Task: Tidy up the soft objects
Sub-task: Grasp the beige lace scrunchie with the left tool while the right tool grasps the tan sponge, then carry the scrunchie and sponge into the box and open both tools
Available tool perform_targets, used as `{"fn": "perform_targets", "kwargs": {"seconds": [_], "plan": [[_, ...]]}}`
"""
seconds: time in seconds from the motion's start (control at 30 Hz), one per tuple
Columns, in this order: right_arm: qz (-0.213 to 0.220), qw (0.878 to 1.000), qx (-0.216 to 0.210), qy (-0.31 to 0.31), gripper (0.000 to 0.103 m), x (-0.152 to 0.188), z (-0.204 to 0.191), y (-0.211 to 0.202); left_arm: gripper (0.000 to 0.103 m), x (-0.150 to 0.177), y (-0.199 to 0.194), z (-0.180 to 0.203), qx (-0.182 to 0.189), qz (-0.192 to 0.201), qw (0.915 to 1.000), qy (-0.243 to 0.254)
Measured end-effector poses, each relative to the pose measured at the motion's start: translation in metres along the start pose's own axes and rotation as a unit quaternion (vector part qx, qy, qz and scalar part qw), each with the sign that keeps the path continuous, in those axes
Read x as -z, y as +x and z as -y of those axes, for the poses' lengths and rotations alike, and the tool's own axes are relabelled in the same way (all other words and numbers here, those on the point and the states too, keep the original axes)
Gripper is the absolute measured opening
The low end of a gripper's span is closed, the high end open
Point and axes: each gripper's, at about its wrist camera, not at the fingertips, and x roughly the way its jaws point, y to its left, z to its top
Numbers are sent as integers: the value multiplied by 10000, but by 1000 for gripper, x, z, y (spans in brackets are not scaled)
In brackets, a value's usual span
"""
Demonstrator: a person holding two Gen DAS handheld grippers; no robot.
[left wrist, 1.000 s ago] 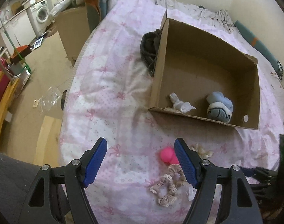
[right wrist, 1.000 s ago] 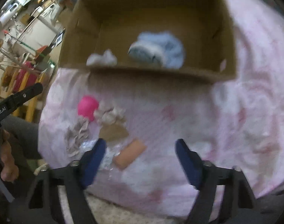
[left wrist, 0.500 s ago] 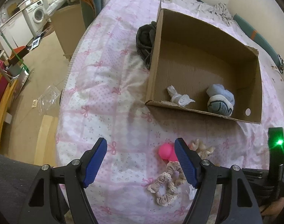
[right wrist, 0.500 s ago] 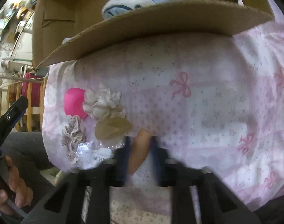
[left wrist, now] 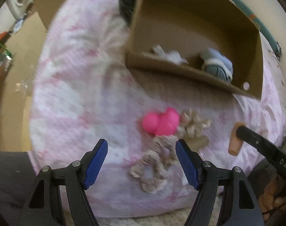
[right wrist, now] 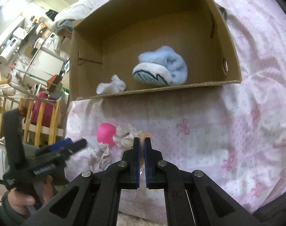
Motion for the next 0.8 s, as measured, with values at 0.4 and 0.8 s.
{"fn": "perform_targets", "kwargs": {"seconds": [0.4, 0.8], "plan": [[-132, 9997, 97, 158, 6, 3, 13, -3, 65, 9, 36, 12, 77, -802, 9964, 283], [-143, 9996, 168, 172, 6, 4, 11, 3, 11, 15, 31, 0, -340, -745, 9964, 229]]}}
